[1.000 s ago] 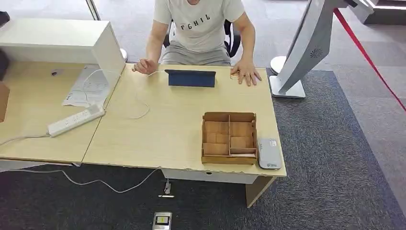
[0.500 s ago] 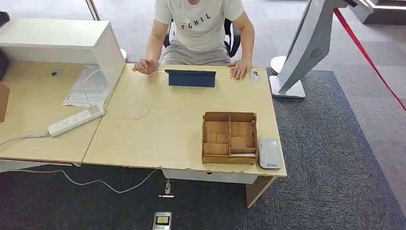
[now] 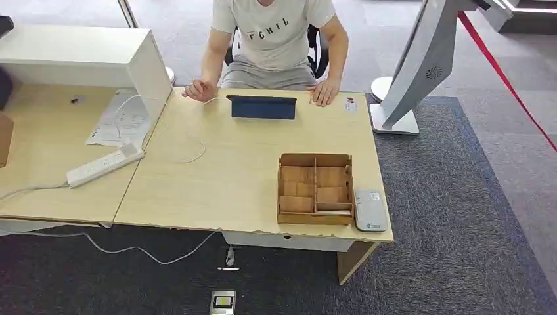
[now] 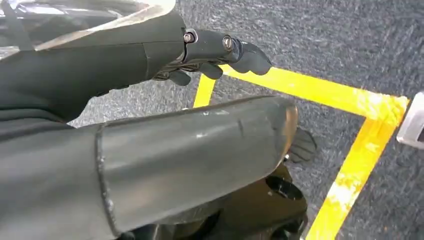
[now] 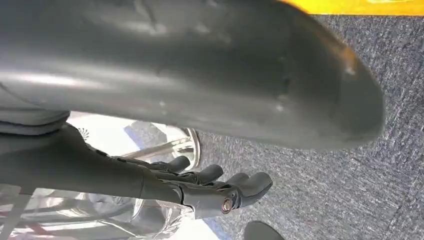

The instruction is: Pass the card to the sensor for recognition and then transmit it.

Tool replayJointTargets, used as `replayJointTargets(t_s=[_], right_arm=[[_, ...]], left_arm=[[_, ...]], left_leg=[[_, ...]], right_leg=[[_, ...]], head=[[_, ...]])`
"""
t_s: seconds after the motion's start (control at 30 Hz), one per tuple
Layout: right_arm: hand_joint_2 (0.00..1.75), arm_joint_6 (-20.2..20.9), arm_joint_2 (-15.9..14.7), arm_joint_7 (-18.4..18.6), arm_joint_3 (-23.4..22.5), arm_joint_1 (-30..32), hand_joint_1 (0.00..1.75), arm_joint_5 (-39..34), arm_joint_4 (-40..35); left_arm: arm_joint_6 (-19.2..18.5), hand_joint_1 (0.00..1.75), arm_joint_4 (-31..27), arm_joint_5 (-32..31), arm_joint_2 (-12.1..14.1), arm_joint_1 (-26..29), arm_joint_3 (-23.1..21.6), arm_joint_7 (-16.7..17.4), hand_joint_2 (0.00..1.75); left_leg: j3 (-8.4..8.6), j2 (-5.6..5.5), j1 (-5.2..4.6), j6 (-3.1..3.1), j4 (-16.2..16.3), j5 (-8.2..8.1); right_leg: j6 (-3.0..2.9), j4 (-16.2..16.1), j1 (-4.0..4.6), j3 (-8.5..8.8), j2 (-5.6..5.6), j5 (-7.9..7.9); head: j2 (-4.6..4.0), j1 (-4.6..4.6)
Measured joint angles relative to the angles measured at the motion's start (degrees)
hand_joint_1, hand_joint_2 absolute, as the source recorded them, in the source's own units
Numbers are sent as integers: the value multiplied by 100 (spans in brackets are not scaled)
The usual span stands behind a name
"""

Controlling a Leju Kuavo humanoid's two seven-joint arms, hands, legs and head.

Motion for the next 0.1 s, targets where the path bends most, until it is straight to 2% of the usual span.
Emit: replayJointTargets(t_s=[0.1], right_arm=[[0,33,4,26,87,-3,0,88,4]], left_arm=[[-127,0,0,-4,9,-15,-74,74,0]], left_leg=[[0,0,0,0,0,0]], right_leg=[[0,0,0,1,0,0]], head=[[0,2]])
